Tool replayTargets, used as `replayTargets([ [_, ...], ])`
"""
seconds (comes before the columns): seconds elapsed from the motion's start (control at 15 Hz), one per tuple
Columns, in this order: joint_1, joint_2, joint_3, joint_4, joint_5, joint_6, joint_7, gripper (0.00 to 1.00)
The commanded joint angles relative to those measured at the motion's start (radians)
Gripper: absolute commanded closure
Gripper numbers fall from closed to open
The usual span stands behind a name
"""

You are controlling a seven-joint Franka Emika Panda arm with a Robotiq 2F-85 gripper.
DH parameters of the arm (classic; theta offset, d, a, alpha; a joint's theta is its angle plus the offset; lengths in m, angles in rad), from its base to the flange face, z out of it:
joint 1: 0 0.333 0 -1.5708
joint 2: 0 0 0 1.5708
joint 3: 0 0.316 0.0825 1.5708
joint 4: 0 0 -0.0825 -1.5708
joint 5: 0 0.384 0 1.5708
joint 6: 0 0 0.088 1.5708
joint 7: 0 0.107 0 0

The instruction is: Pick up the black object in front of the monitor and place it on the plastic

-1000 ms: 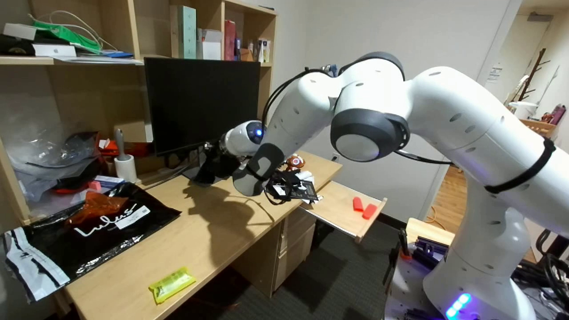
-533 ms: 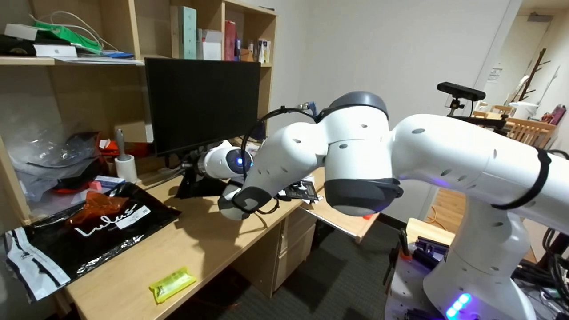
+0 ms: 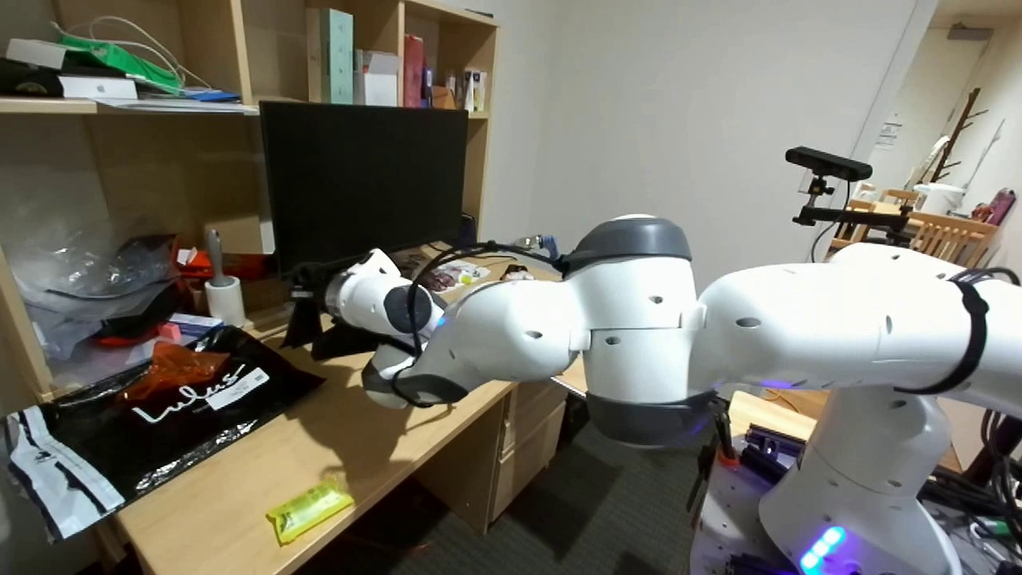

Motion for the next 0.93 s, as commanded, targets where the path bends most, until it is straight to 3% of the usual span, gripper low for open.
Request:
replayTargets([
  [0.0, 0.058, -0.012, -0.041, 0.011, 0.120, -0.001, -0.151, 0.93],
  [0.13, 0.078, -0.031, -0.046, 0.016, 0.169, -0.001, -0.227, 0.93],
  [0.27, 0.086, -0.045, 0.000, 0.004, 0.209, -0.002, -0.289, 0.94],
  [0.33, 0.082, -0.041, -0.022, 0.006, 0.160, -0.004, -0.211, 0.94],
  [0.67, 0.085, -0.041, -0.011, 0.018, 0.180, -0.004, -0.254, 0.96],
  [0.87, 0.078, -0.041, 0.003, 0.064, 0.123, -0.003, -0.298, 0.94],
])
